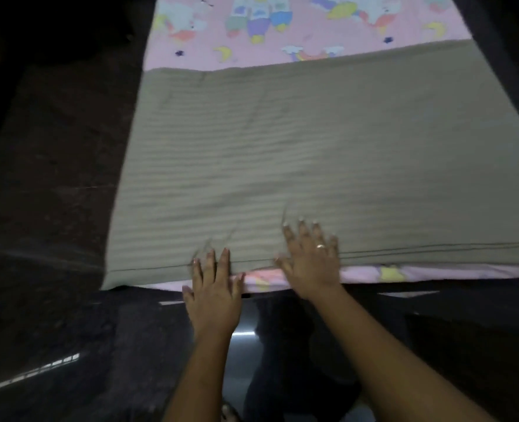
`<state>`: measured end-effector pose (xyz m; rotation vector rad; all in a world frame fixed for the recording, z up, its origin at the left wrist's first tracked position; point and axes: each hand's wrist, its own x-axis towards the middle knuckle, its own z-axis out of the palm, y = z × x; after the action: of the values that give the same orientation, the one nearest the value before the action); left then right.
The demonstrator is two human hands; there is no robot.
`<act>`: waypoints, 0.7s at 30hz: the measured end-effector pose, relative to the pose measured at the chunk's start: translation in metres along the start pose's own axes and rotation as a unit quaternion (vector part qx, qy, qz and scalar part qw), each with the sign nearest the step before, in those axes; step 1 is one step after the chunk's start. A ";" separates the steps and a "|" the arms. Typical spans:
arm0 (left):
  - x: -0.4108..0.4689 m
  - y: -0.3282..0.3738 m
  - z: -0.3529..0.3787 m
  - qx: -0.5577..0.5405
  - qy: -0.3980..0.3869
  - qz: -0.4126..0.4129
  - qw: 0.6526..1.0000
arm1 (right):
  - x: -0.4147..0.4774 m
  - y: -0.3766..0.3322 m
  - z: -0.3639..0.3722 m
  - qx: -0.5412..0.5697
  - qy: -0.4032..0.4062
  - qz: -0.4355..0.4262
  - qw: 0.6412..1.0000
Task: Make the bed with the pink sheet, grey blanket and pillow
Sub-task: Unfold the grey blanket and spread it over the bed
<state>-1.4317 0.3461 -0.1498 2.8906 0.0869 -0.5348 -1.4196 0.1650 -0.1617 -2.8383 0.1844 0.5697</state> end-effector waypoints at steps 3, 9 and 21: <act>-0.002 -0.072 -0.030 -0.024 -0.008 -0.040 0.999 | -0.010 -0.106 0.012 0.017 -0.065 -0.140 0.988; 0.020 -0.186 -0.083 -0.099 -0.003 -0.075 0.992 | 0.025 -0.194 -0.001 0.071 -0.024 -0.226 0.971; 0.161 -0.187 -0.119 -0.243 0.026 -0.033 0.969 | 0.144 -0.186 0.023 0.013 0.141 0.088 0.986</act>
<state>-1.2574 0.5573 -0.1342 2.4276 0.2803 -0.3816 -1.2646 0.3390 -0.2002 -2.8834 0.4923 0.1923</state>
